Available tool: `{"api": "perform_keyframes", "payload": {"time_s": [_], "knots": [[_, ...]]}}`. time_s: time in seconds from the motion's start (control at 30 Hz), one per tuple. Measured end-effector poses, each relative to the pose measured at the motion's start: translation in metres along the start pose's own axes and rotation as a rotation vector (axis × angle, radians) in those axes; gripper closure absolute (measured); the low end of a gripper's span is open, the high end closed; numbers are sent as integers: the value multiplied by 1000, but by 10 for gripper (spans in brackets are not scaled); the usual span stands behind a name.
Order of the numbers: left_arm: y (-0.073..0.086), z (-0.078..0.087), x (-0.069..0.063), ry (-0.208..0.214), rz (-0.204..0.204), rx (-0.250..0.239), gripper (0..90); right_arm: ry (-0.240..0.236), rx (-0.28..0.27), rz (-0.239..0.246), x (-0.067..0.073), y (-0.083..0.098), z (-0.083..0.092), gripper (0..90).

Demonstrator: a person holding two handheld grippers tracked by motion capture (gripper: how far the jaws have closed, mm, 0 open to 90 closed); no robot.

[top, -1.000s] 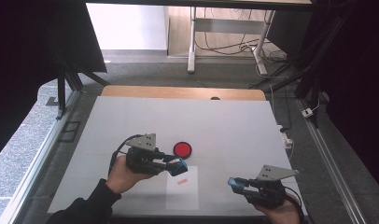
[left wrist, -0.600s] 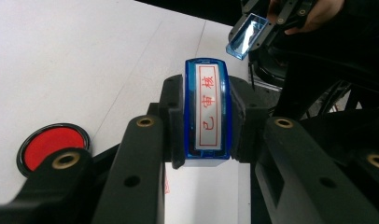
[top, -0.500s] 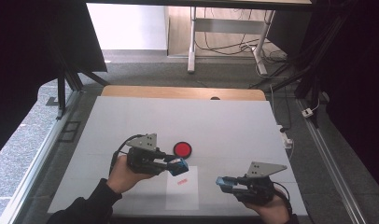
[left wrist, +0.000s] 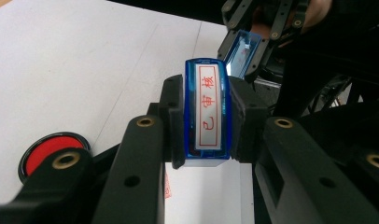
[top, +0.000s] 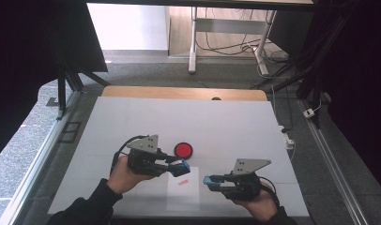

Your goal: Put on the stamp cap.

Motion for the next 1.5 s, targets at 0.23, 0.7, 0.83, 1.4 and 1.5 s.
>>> {"api": "perform_keyframes", "payload": {"time_s": [0.23, 0.7, 0.83, 1.4, 1.5], "knots": [[-1, 2, -1, 8, -21, -6, 703, -56, 9, 35, 1, -7, -18, 683], [-2, 4, -5, 42, -51, -26, 704, -149, -1, 58, -4, -18, -48, 682], [-1, 3, -6, 45, -71, -29, 704, -177, -8, 53, -6, -19, -55, 683], [1, -1, -7, 86, -100, -12, 704, -200, -34, 108, -7, -26, -65, 683], [2, -2, -7, 95, -106, -9, 705, -203, -36, 110, -6, -26, -65, 683]]}}
Point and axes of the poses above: each handheld gripper's, and its own axes: z roughly backward along the jaws, y roughly out of its underside, x roughly to its left, the point moved 3 cm from there along -z, roughly forward along the jaws, and after that the axes turned 14 degrees about z, right-handed, at the moved point
